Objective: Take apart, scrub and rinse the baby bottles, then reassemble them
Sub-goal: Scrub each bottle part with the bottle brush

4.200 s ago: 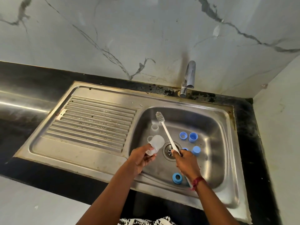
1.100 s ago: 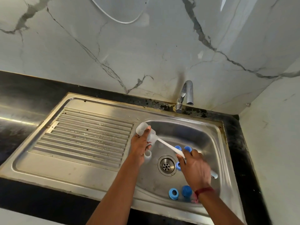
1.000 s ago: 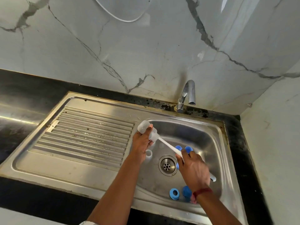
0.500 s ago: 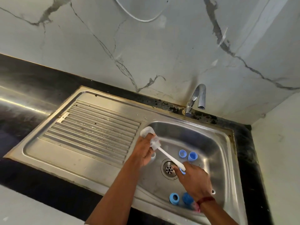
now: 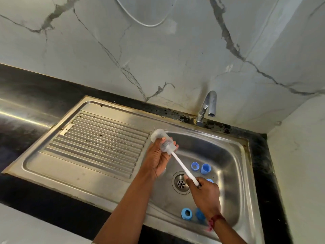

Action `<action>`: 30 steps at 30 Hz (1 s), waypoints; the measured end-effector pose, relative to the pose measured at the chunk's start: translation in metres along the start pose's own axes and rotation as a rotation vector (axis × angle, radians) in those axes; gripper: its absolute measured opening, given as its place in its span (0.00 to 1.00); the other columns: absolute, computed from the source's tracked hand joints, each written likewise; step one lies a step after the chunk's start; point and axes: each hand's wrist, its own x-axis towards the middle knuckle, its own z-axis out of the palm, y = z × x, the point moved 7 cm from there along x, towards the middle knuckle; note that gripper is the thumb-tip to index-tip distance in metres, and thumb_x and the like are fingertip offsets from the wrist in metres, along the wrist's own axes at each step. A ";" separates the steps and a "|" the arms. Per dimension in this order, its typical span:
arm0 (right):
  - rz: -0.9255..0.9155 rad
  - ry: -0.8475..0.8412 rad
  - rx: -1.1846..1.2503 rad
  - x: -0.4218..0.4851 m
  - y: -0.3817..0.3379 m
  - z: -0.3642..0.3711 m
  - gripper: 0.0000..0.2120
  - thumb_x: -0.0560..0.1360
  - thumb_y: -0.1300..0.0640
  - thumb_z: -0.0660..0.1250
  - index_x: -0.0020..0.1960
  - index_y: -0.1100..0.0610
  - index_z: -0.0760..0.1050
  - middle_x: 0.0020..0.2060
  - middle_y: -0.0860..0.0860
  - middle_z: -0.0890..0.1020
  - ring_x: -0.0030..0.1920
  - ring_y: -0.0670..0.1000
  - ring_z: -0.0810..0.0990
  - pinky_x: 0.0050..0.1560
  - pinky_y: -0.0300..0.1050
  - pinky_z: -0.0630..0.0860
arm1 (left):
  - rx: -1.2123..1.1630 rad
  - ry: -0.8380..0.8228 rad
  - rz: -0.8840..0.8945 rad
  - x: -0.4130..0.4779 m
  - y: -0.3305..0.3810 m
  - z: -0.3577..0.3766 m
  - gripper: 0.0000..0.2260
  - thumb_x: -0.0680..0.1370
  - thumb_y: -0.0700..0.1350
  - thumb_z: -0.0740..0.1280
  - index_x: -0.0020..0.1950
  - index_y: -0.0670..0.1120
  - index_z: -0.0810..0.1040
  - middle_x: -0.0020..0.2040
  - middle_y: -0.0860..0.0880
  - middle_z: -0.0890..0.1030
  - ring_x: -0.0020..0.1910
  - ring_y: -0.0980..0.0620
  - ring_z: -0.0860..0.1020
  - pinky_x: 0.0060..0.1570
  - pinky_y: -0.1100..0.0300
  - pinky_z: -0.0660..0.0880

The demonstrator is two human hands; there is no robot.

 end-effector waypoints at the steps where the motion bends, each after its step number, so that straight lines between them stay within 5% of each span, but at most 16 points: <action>1: -0.011 0.004 0.012 -0.001 -0.003 -0.001 0.22 0.74 0.46 0.73 0.26 0.46 0.68 0.19 0.38 0.73 0.27 0.40 0.74 0.29 0.32 0.68 | 0.006 -0.004 0.003 -0.001 0.001 0.004 0.18 0.71 0.39 0.72 0.59 0.39 0.72 0.46 0.40 0.80 0.46 0.44 0.80 0.62 0.40 0.75; 5: -0.049 0.018 0.076 -0.003 -0.013 -0.003 0.24 0.75 0.51 0.73 0.25 0.47 0.66 0.18 0.38 0.71 0.27 0.38 0.74 0.30 0.29 0.67 | 0.017 -0.006 0.025 0.000 0.003 0.007 0.17 0.72 0.39 0.71 0.59 0.40 0.73 0.48 0.40 0.79 0.48 0.44 0.80 0.63 0.43 0.75; 10: 0.010 -0.047 0.167 -0.004 -0.015 0.012 0.26 0.73 0.40 0.68 0.25 0.56 0.69 0.18 0.45 0.69 0.24 0.44 0.67 0.29 0.34 0.66 | 0.121 -0.061 0.057 -0.002 0.011 0.020 0.10 0.72 0.38 0.70 0.51 0.44 0.74 0.42 0.45 0.75 0.41 0.50 0.75 0.40 0.58 0.78; 17: 0.026 -0.193 0.189 0.002 -0.024 0.017 0.26 0.76 0.43 0.68 0.27 0.56 0.64 0.19 0.45 0.66 0.23 0.44 0.63 0.27 0.35 0.61 | 0.310 -0.005 0.083 -0.002 0.021 0.008 0.19 0.66 0.42 0.74 0.55 0.44 0.77 0.44 0.45 0.80 0.45 0.48 0.79 0.50 0.51 0.77; 23: -0.084 -0.250 -0.085 0.009 -0.027 0.011 0.26 0.78 0.37 0.60 0.28 0.52 0.68 0.20 0.44 0.71 0.23 0.43 0.68 0.29 0.38 0.67 | 0.425 0.040 0.084 -0.003 0.029 0.001 0.29 0.60 0.46 0.76 0.60 0.46 0.75 0.44 0.46 0.81 0.44 0.49 0.80 0.51 0.48 0.77; 30: -0.249 -0.243 -0.470 0.018 -0.027 -0.002 0.25 0.78 0.32 0.53 0.34 0.50 0.70 0.26 0.48 0.75 0.27 0.46 0.73 0.28 0.38 0.69 | 0.376 0.035 0.012 -0.008 0.025 -0.002 0.21 0.70 0.37 0.74 0.60 0.40 0.73 0.42 0.42 0.79 0.38 0.48 0.80 0.58 0.37 0.76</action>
